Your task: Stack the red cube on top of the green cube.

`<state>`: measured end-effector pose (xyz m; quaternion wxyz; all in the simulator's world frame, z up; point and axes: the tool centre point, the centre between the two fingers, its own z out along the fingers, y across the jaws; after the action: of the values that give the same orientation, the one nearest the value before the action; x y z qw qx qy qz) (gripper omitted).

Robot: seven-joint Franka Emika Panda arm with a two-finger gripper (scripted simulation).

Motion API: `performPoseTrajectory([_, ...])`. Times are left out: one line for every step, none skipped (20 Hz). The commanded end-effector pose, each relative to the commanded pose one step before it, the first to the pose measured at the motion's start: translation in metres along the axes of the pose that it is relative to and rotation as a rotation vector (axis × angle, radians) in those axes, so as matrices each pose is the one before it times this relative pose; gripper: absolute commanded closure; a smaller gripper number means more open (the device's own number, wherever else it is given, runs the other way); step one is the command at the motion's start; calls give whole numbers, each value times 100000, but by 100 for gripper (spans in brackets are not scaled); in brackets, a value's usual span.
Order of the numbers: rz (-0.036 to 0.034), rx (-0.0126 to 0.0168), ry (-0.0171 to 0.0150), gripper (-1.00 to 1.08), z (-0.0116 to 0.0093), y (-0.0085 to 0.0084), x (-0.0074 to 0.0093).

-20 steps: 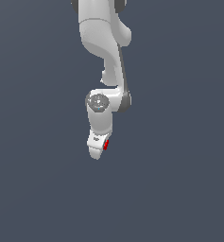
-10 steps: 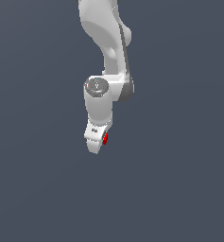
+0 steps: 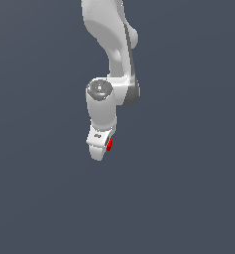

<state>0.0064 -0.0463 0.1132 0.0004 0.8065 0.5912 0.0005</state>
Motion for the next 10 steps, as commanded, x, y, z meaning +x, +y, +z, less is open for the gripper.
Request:
performPoseTrajectory([129, 42, -31, 108, 766, 73, -876])
performPoseTrajectory([0, 0, 0, 108, 468, 47, -499])
performPoseTrajectory([0, 0, 0, 108, 535, 58, -569])
performPoseTrajectory([-17, 52, -42, 108, 629, 73, -612])
performPoseTrajectory([0, 0, 0, 108, 573, 76, -603])
performPoseTrajectory([0, 0, 0, 108, 513, 77, -537])
performPoseTrajectory([0, 0, 0, 108, 448, 75, -466])
performPoseTrajectory([0, 0, 0, 108, 377, 70, -389])
performPoseTrajectory([0, 0, 0, 108, 301, 61, -309])
performPoseTrajectory([0, 0, 0, 108, 229, 50, -234])
